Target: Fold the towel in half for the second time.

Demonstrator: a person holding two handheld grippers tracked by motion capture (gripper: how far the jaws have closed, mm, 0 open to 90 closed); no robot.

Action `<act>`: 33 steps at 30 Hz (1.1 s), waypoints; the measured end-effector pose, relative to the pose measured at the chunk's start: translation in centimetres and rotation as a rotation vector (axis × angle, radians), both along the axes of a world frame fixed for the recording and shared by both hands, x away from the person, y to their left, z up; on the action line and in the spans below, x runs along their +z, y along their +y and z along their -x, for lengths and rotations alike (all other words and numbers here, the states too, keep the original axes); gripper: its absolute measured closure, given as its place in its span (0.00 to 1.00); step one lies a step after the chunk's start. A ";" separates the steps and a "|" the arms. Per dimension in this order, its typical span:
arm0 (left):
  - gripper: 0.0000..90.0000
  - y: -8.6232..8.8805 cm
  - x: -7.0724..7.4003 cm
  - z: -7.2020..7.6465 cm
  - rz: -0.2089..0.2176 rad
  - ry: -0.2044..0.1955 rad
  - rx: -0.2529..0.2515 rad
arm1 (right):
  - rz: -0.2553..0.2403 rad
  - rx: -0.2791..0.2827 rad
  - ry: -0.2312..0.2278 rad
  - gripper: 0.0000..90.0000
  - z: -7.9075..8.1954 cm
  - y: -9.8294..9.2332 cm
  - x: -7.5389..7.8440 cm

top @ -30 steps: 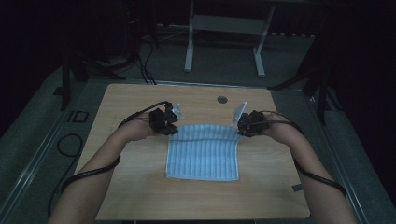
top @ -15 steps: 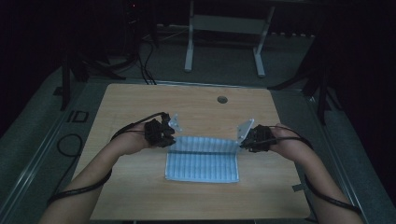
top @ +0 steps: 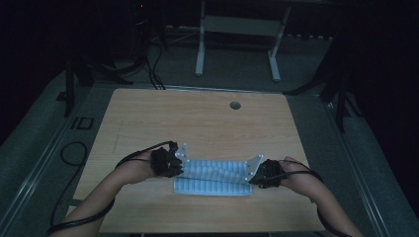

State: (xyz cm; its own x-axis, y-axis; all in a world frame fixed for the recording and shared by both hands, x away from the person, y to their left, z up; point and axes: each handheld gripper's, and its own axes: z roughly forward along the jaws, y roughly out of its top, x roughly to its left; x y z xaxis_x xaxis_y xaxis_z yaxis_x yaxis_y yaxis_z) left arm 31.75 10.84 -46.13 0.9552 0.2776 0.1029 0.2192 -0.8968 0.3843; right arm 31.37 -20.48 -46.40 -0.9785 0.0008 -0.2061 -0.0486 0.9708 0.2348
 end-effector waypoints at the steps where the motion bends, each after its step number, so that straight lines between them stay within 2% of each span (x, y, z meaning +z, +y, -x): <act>1: 0.93 0.0 -0.3 0.2 0.001 0.008 0.000 | -0.002 -0.001 0.007 0.93 0.0 0.0 -0.4; 4: 0.93 0.2 -1.1 0.8 0.001 0.021 -0.007 | -0.007 -0.011 0.024 0.93 0.3 -0.1 -1.1; 5: 0.93 0.3 -1.4 0.9 0.004 0.039 -0.009 | -0.008 -0.008 0.032 0.93 0.3 -0.1 -1.2; 7: 0.93 0.4 -2.0 1.1 -0.003 0.036 -0.006 | -0.015 -0.007 0.037 0.93 0.6 -0.1 -1.4; 10: 0.92 0.5 -2.7 1.3 -0.009 0.073 -0.014 | -0.016 0.000 0.051 0.92 1.1 0.0 -1.7; 11: 0.90 0.4 -3.0 1.5 -0.026 0.102 -0.030 | -0.015 0.000 0.063 0.90 1.2 0.0 -1.9; 12: 0.86 0.4 -3.1 1.8 -0.039 0.101 -0.051 | -0.007 0.008 0.082 0.84 1.4 0.0 -2.1; 14: 0.79 0.4 -3.0 2.0 -0.053 0.111 -0.055 | -0.009 0.013 0.084 0.80 1.6 -0.1 -2.2; 16: 0.77 0.5 -2.5 2.1 -0.040 0.102 -0.047 | -0.027 0.010 0.087 0.77 1.5 -0.3 -1.7; 19: 0.74 1.0 -1.3 1.9 0.010 0.101 -0.037 | -0.065 -0.009 0.079 0.73 1.0 -0.6 -0.8; 21: 0.70 1.1 -0.7 1.8 0.009 0.080 -0.032 | -0.100 -0.020 0.072 0.69 0.5 -0.7 -0.1; 23: 0.70 1.0 -0.4 1.6 0.017 0.068 -0.023 | -0.122 -0.037 0.063 0.70 0.0 -0.7 0.5; 25: 0.71 0.7 -0.7 1.2 0.011 0.063 -0.005 | -0.132 -0.047 0.060 0.77 -0.5 -0.4 0.5; 29: 0.71 -0.1 -1.8 0.5 0.010 0.065 0.019 | -0.126 -0.063 0.069 0.84 -1.4 0.5 -1.1; 30: 0.70 -0.4 -2.8 -0.1 0.001 0.072 0.029 | -0.127 -0.068 0.079 0.84 -1.7 0.7 -1.8; 33: 0.70 -0.6 -4.1 -1.0 -0.005 0.099 0.053 | -0.133 -0.104 0.103 0.84 -2.6 0.8 -3.2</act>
